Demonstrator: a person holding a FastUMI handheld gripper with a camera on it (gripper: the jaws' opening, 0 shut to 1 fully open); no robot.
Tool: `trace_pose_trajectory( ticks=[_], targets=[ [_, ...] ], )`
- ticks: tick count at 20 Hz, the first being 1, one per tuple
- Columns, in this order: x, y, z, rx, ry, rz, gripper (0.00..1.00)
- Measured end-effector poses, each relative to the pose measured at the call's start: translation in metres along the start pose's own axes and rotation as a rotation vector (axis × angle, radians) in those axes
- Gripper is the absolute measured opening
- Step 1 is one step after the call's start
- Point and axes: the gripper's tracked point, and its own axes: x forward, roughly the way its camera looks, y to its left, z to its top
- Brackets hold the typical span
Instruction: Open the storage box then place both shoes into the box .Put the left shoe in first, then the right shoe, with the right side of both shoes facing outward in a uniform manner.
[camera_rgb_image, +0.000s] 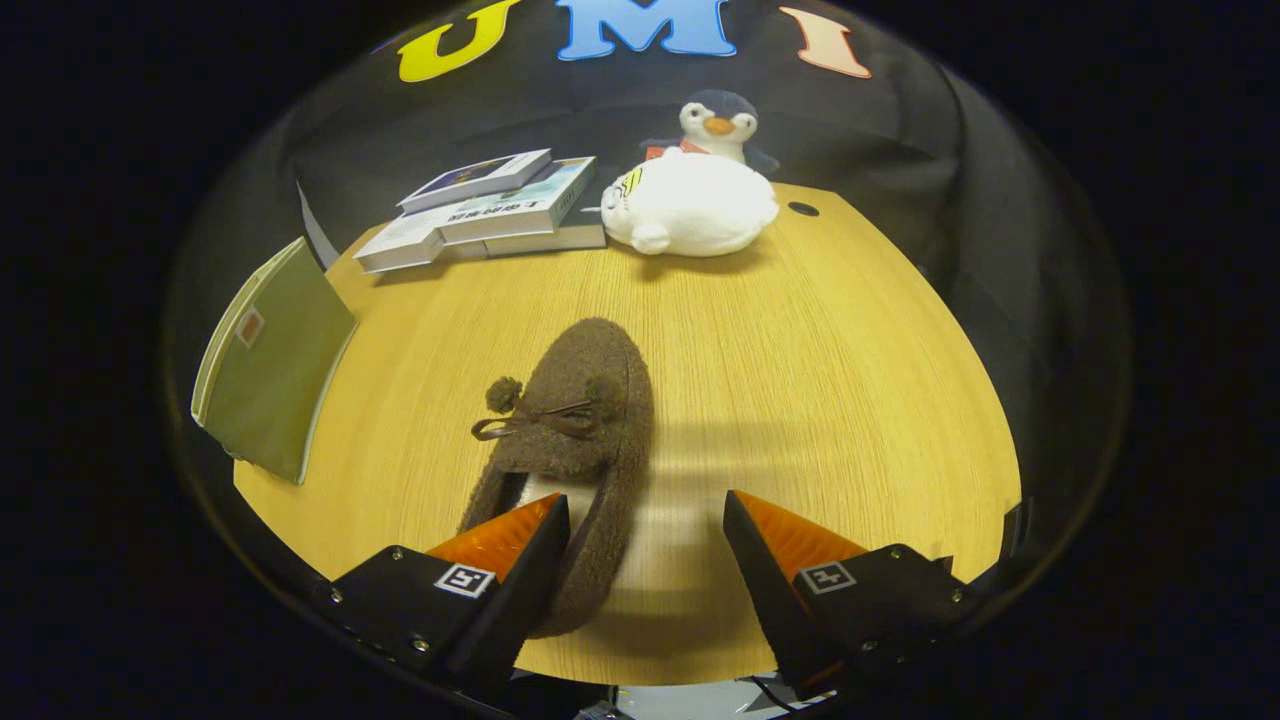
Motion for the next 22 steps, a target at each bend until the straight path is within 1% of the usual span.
trace_pose_trajectory(
  ticks=[1,3,4,5,7,8,9,10,11,12,13,15,16,17,22],
  targets=[
    [0.004,0.001,-0.001,0.006,0.009,0.003,0.95],
    [0.009,0.006,-0.003,0.028,0.021,0.027,0.9],
    [0.01,0.009,-0.004,0.043,0.029,0.041,0.82],
    [0.011,0.012,-0.005,0.053,0.038,0.048,0.73],
    [0.012,0.013,-0.006,0.058,0.051,0.053,0.71],
    [0.015,0.018,-0.004,0.074,0.047,0.074,0.71],
    [0.012,0.024,-0.003,0.105,0.05,0.092,0.54],
    [0.016,0.023,-0.004,0.119,0.053,0.085,0.36],
    [0.017,0.018,-0.003,0.123,0.048,0.055,0.24],
    [0.015,0.016,-0.003,0.136,0.045,0.039,0.14],
    [0.013,0.02,-0.003,0.147,0.052,0.052,0.05],
    [0.01,0.022,-0.003,0.19,0.053,0.061,0.05],
    [0.008,0.022,0.003,0.237,0.042,0.061,0.05],
    [0.006,0.025,0.004,0.274,0.037,0.066,0.0],
    [-0.014,0.043,0.02,0.368,0.019,0.107,0.0]
  ],
)
